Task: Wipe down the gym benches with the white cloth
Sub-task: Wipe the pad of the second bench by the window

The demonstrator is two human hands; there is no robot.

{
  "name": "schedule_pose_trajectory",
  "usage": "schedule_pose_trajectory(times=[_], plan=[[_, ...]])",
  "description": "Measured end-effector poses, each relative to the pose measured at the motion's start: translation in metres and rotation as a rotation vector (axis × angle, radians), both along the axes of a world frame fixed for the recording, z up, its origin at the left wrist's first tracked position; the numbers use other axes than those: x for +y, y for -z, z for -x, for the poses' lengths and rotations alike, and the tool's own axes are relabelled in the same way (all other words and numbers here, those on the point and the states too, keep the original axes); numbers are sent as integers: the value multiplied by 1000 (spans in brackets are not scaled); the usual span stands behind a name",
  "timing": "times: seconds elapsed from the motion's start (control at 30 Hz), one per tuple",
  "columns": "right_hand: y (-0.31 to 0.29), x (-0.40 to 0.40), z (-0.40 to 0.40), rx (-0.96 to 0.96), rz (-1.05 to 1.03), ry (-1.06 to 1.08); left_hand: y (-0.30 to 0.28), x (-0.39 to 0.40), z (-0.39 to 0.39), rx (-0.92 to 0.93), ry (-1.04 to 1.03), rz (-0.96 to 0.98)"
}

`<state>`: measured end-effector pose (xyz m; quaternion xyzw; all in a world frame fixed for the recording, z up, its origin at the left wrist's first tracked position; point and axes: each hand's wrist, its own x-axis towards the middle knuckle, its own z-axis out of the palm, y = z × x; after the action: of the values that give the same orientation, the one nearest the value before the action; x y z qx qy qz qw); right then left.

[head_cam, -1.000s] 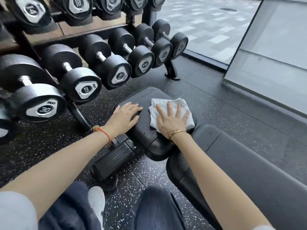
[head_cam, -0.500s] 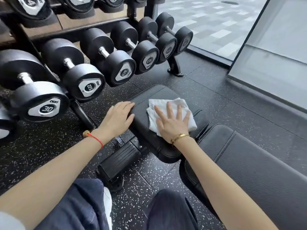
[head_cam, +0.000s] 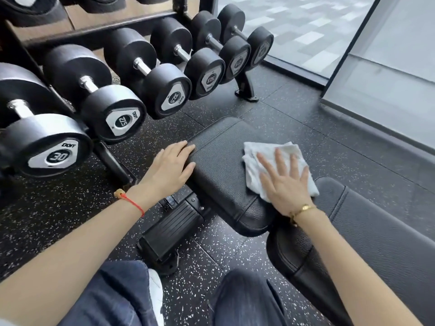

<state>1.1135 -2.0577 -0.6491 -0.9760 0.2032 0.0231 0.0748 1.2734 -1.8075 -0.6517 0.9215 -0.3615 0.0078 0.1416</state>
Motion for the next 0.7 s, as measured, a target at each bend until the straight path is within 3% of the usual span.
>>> schedule_pose_trajectory(times=[0.17,0.33,0.43,0.7], plan=[[-8,-15,-46,73,-1,101,-2,-2,-2,-17,10,41],[4,24,6,-24,8,-141,-3,-10,-3,-8,32,46],[5,27,9,-9,-23,-173,-3,-9,-4,7,34,40],[-14,23,-137,77,-74,-82,-7,-2,3,18,11,-16]])
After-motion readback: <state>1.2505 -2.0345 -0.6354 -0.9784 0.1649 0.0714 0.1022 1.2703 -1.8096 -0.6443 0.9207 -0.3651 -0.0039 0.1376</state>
